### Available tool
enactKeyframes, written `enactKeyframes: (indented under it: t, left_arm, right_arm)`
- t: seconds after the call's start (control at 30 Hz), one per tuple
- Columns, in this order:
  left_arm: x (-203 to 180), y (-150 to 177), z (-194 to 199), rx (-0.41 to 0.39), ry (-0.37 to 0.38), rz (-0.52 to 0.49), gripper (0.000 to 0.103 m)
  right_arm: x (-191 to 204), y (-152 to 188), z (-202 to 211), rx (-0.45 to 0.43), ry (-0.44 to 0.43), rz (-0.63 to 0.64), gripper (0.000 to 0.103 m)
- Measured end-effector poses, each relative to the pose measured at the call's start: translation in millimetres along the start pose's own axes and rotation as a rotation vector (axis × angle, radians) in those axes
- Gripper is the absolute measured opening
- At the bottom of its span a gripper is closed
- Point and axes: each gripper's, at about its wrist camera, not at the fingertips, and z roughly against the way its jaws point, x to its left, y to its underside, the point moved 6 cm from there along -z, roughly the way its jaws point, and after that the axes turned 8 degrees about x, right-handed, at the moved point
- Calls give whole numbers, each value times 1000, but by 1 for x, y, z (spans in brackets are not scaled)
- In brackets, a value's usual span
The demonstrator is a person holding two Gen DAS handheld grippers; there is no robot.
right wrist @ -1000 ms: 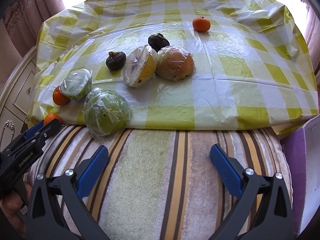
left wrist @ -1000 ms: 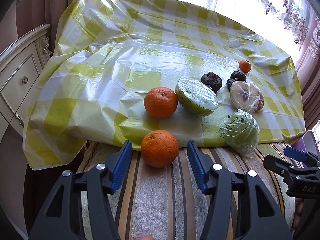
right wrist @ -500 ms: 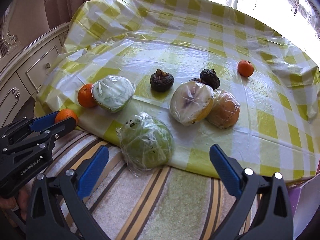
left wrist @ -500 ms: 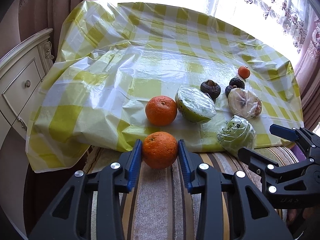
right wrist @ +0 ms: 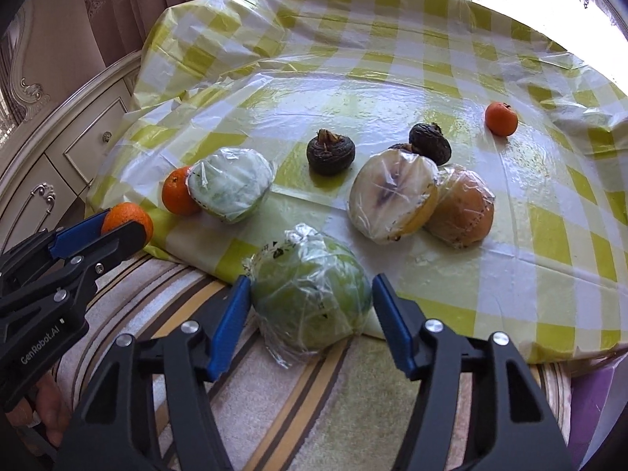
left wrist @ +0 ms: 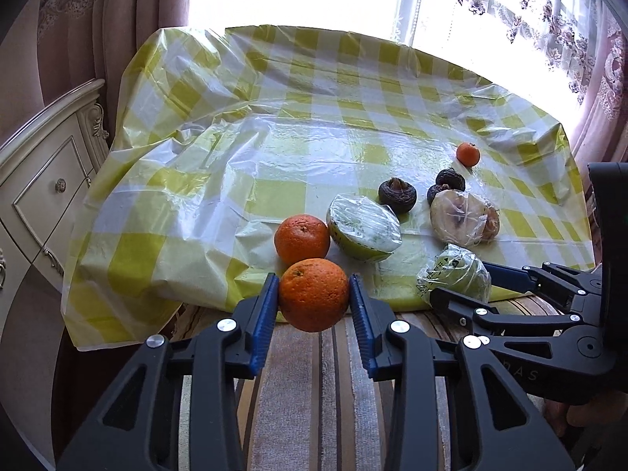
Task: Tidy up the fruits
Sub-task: 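Carry both fruits into the white box while the right tool releases the cabbage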
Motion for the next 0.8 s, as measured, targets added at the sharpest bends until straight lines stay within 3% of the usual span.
enactKeyframes:
  t: [0.17,0.37,0.63,0.8]
  left_arm:
    - [-33,-9,9,-22,26,-59,35]
    - [-92,-16,13,-36,82,-165,35]
    - [-211,-16,14,-35,237,-369,35]
    - [-295,-3,10,-21,325,-532,35]
  right_arm:
    - [-34,13,30,-46,-1,-72,63]
    - [-102,38,76,-108,44,-197,63]
    - [-209,102,124,-141,157,-389,63]
    - [-275,159,138,-99,286,-502,63]
